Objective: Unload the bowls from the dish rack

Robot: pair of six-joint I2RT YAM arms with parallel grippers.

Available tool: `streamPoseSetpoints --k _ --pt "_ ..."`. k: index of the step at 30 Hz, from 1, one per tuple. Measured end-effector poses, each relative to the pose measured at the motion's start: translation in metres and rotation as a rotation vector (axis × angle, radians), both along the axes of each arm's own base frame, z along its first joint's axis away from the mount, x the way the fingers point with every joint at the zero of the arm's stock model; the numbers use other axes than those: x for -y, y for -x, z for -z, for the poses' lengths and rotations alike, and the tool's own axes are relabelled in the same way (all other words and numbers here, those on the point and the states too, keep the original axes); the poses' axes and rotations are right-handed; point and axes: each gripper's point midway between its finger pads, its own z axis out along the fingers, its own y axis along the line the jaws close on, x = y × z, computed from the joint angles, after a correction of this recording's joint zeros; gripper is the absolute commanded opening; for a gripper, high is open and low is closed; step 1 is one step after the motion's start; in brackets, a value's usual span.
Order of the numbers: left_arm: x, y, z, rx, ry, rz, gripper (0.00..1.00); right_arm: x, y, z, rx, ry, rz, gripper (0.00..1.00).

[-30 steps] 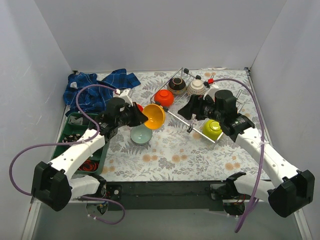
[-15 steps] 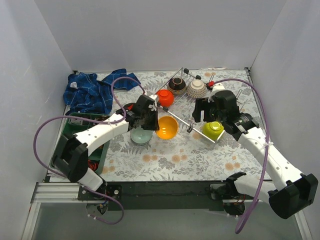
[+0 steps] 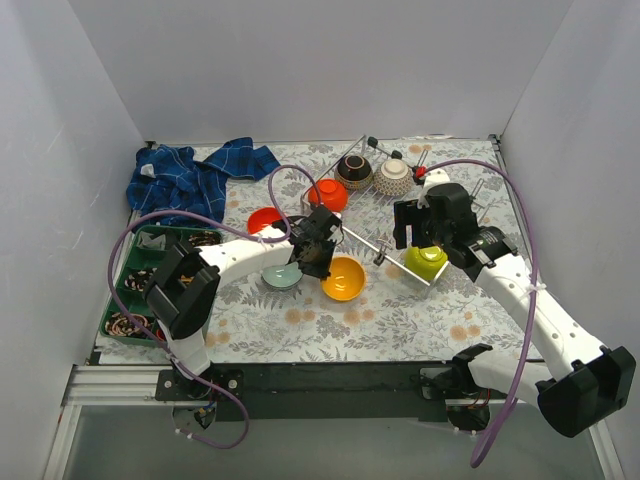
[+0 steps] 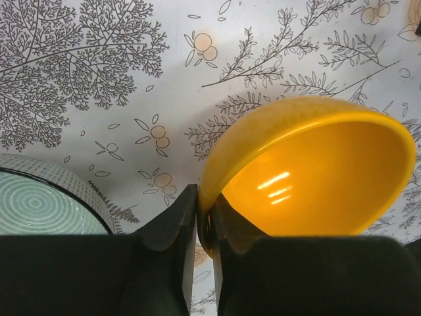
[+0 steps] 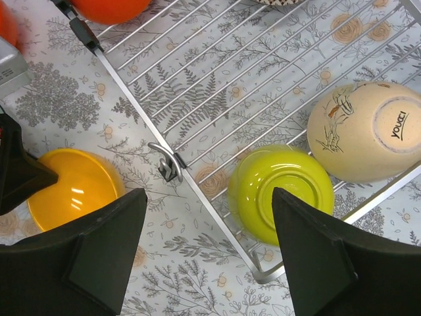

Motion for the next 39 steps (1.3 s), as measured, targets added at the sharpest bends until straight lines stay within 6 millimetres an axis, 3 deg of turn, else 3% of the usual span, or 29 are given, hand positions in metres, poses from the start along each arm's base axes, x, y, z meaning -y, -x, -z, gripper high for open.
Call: streamPoseSetpoints --k 11,12,15,17,22,26,28,34,39 --pt "0.001 -0.001 0.0 0.005 0.002 -0.004 0.48 0.013 -0.004 0.012 -0.027 0.062 0.049 0.84" --pt "0.001 -0.001 -0.001 0.006 0.005 -0.006 0.55 0.015 -0.005 0.014 -0.032 0.067 0.056 0.84" --pt "0.002 -0.001 -0.013 0.023 0.028 -0.016 0.62 0.02 -0.008 0.018 -0.046 0.078 0.076 0.84" --pt "0.002 -0.002 -0.032 0.054 0.062 -0.028 0.63 0.024 -0.01 0.022 -0.06 0.083 0.089 0.84" --pt "-0.005 -0.007 -0.102 0.203 0.184 -0.084 0.83 0.032 -0.01 0.035 -0.11 0.096 0.119 0.83" --pt "-0.026 -0.005 -0.157 0.349 0.292 -0.155 0.95 0.038 -0.007 0.046 -0.158 0.084 0.139 0.84" --pt "-0.041 0.001 -0.171 0.405 0.325 -0.194 0.98 0.041 -0.004 0.054 -0.186 0.072 0.151 0.83" --pt "-0.083 0.014 -0.169 0.483 0.333 -0.306 0.98 0.055 0.006 0.079 -0.275 0.056 0.197 0.83" --pt "-0.101 0.022 -0.165 0.505 0.344 -0.355 0.98 0.063 -0.002 0.084 -0.296 0.087 0.217 0.83"
